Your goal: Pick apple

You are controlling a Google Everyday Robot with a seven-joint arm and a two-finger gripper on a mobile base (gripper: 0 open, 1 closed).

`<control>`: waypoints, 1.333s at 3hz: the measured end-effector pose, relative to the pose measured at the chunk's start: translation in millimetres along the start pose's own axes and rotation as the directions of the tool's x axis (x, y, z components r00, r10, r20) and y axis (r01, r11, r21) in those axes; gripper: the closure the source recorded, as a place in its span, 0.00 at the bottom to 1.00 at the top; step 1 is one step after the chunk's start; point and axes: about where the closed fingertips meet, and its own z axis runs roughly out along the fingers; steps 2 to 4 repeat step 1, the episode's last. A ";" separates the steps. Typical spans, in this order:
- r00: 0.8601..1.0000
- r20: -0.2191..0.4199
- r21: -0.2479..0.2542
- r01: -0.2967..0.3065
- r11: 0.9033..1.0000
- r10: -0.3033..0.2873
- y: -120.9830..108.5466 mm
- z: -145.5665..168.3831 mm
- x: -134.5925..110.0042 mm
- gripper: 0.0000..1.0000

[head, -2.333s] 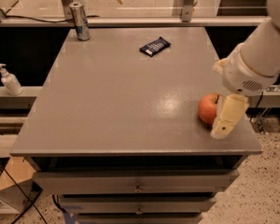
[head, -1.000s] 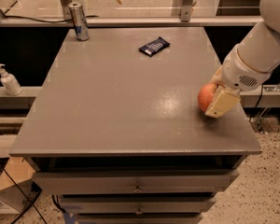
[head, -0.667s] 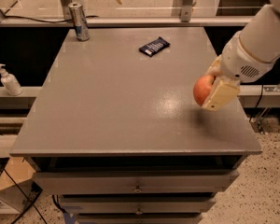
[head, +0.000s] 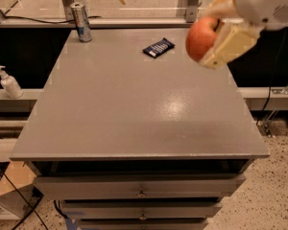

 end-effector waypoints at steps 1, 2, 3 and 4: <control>0.999 0.029 0.025 0.028 0.999 -0.029 -6.5 -11.8 -12.8 1.00; 0.999 0.029 0.025 0.028 0.999 -0.029 -6.5 -11.8 -12.8 1.00; 0.999 0.029 0.025 0.028 0.999 -0.029 -6.5 -11.8 -12.8 1.00; 0.999 0.029 0.025 0.028 0.999 -0.029 -6.5 -11.8 -12.8 1.00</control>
Offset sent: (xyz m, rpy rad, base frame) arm 0.0000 0.0000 0.0000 0.0000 0.0000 0.0000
